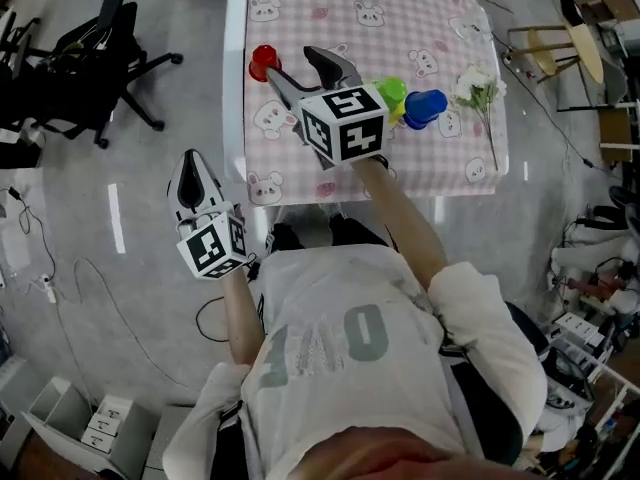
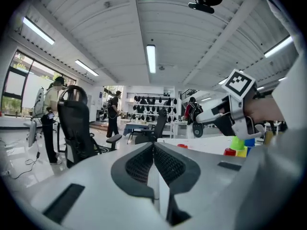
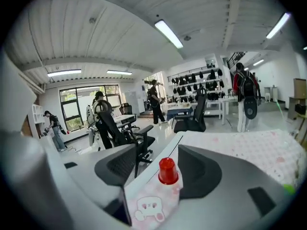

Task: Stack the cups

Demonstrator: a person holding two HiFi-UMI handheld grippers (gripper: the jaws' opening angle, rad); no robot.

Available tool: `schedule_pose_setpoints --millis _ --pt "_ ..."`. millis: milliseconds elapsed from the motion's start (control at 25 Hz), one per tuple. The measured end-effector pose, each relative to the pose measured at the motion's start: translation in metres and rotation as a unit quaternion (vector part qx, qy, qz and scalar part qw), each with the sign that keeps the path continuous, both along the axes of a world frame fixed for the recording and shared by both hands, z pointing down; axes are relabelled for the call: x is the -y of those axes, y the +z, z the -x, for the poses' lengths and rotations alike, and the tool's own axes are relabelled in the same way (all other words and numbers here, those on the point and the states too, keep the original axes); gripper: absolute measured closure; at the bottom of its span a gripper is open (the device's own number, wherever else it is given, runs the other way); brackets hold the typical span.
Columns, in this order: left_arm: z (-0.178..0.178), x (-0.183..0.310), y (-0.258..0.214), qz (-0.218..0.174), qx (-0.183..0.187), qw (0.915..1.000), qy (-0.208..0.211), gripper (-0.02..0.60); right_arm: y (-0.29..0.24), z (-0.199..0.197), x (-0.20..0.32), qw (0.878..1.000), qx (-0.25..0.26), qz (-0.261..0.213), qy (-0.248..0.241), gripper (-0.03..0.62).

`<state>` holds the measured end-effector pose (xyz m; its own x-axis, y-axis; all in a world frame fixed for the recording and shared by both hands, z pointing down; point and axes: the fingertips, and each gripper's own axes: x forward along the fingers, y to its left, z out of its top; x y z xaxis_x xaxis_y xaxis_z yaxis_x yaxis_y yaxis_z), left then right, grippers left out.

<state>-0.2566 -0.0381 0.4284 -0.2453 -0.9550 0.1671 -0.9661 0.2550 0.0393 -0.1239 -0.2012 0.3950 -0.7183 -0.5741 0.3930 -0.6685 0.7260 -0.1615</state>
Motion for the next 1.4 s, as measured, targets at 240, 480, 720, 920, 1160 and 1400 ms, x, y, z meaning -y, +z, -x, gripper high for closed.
schedule_pose_setpoints --millis 240,480,720,920,1160,1400 --pt "0.04 -0.048 0.031 0.035 -0.023 0.9962 -0.076 0.552 0.079 0.03 0.044 0.995 -0.067 0.061 0.035 0.327" --pt "0.076 -0.074 0.042 0.044 -0.034 0.9898 -0.131 0.552 0.125 0.052 0.065 0.988 -0.123 0.086 0.039 0.327" --pt "0.084 -0.08 0.035 0.034 -0.029 0.9898 -0.136 0.552 0.114 0.051 0.058 0.99 -0.122 0.06 0.042 0.387" --pt "0.072 -0.072 0.033 0.029 -0.018 0.9938 -0.106 0.552 0.048 0.035 0.036 0.997 -0.069 -0.002 0.03 0.388" --pt "0.059 -0.021 0.01 0.009 0.005 0.9987 -0.05 0.552 -0.06 -0.035 0.013 0.997 -0.015 -0.063 0.046 0.388" --pt "0.014 0.034 -0.013 -0.012 0.016 0.9996 0.02 0.552 -0.112 -0.161 -0.003 0.981 -0.039 -0.11 0.152 0.388"
